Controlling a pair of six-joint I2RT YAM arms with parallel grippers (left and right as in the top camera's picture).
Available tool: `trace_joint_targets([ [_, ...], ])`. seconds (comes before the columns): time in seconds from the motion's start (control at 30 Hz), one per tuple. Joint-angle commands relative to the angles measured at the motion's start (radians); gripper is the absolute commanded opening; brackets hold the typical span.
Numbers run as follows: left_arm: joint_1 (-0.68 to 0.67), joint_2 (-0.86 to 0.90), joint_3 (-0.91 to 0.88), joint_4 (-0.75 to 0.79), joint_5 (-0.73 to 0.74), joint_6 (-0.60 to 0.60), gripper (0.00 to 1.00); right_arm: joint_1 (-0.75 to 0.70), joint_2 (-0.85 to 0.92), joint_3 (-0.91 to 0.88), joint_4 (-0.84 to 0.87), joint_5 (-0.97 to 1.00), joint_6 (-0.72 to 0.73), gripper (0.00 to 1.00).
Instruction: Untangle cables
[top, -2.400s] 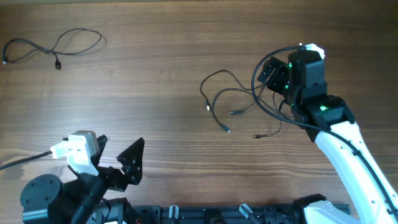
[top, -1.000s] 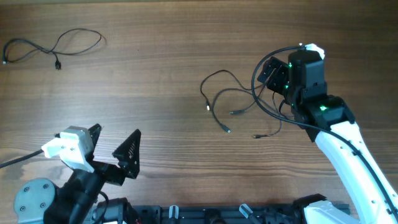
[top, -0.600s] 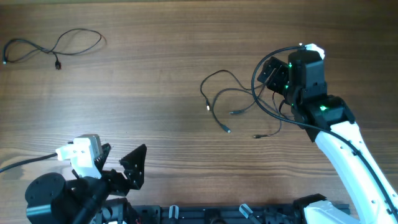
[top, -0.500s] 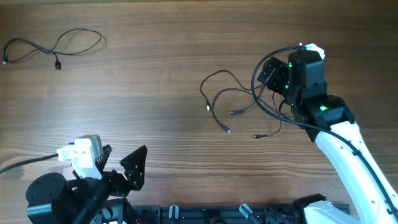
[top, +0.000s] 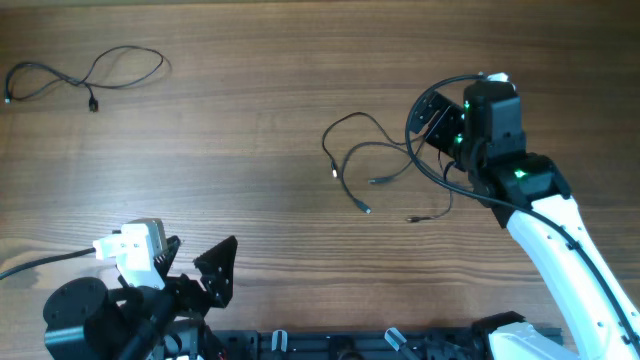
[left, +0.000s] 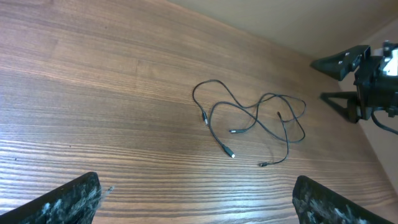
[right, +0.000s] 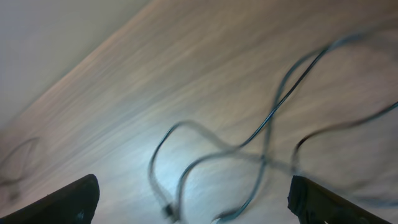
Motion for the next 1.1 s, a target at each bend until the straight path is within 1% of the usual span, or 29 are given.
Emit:
trace_joint_targets([
  [0.0,-0.005,-0.005,-0.003,-0.001,0.008,-0.005,1.0,-0.002,-0.001,0.0,-0.01,-0.104,0.103,1.0],
  [0.07,-0.005,-0.005,-0.003,-0.001,0.008,-0.005,1.0,-0.002,-0.001,0.0,-0.028,-0.083,0.077,1.0],
  [0.2,-0.005,-0.005,-0.003,-0.001,0.008,-0.005,1.0,-0.002,0.002,0.0,-0.095,0.029,0.1,1.0],
  [0.27,-0.005,-0.005,-0.003,-0.001,0.008,-0.005,1.0,-0.002,0.01,0.0,-0.094,0.039,0.013,1.0],
  [0.3,-0.005,-0.005,-0.003,-0.001,0.008,-0.005,1.0,-0.002,0.021,0.0,-0.09,0.043,-0.086,0.99],
  [0.33,-0.005,-0.005,-0.003,-0.001,0.008,-0.005,1.0,-0.003,0.037,0.0,-0.098,0.062,-0.138,0.99],
  [0.4,-0.005,-0.005,-0.003,-0.001,0.008,-0.005,1.0,-0.004,0.087,0.0,-0.133,0.14,-0.132,0.99],
  [0.43,-0.005,-0.005,-0.003,-0.001,0.008,-0.005,1.0,-0.006,0.143,0.0,-0.147,0.182,-0.128,0.93],
  [0.5,-0.005,-0.005,-0.003,-0.001,0.008,-0.005,1.0,-0.017,0.23,0.0,-0.137,0.176,-0.129,0.88],
  [0.53,-0.005,-0.005,-0.003,-0.001,0.008,-0.005,1.0,-0.021,0.27,0.0,-0.134,0.174,-0.129,0.84],
  [0.57,-0.005,-0.005,-0.003,-0.001,0.008,-0.005,1.0,-0.026,0.309,0.0,-0.134,0.174,-0.128,0.76],
  [0.6,-0.005,-0.005,-0.003,-0.001,0.008,-0.005,1.0,-0.029,0.361,0.0,-0.134,0.174,-0.128,0.71],
  [0.67,-0.005,-0.005,-0.003,-0.001,0.008,-0.005,1.0,-0.029,0.427,0.0,-0.133,0.173,-0.122,0.71],
  [0.7,-0.005,-0.005,-0.003,-0.001,0.008,-0.005,1.0,-0.03,0.462,0.0,-0.133,0.174,-0.122,0.59],
  [0.73,-0.005,-0.005,-0.003,-0.001,0.008,-0.005,1.0,-0.03,0.474,0.0,-0.13,0.173,-0.126,0.37],
  [0.77,-0.005,-0.005,-0.003,-0.001,0.008,-0.005,1.0,-0.029,0.478,0.002,-0.122,0.173,-0.136,0.22],
  [0.8,-0.005,-0.005,-0.003,-0.001,0.008,-0.005,1.0,-0.03,0.476,0.01,-0.121,0.173,-0.154,0.09],
  [0.83,-0.005,-0.005,-0.003,-0.001,0.008,-0.005,1.0,-0.03,0.467,0.04,-0.128,0.163,-0.203,0.04],
  [0.9,-0.005,-0.005,-0.003,-0.001,0.008,-0.005,1.0,-0.03,0.446,0.124,-0.165,0.119,-0.303,0.04],
  [0.97,-0.005,-0.005,-0.003,-0.001,0.008,-0.005,1.0,-0.029,0.419,0.248,-0.231,0.109,-0.37,0.04],
  [1.07,-0.005,-0.005,-0.003,-0.001,0.008,-0.005,1.0,-0.029,0.373,0.507,-0.317,0.109,-0.42,0.04],
])
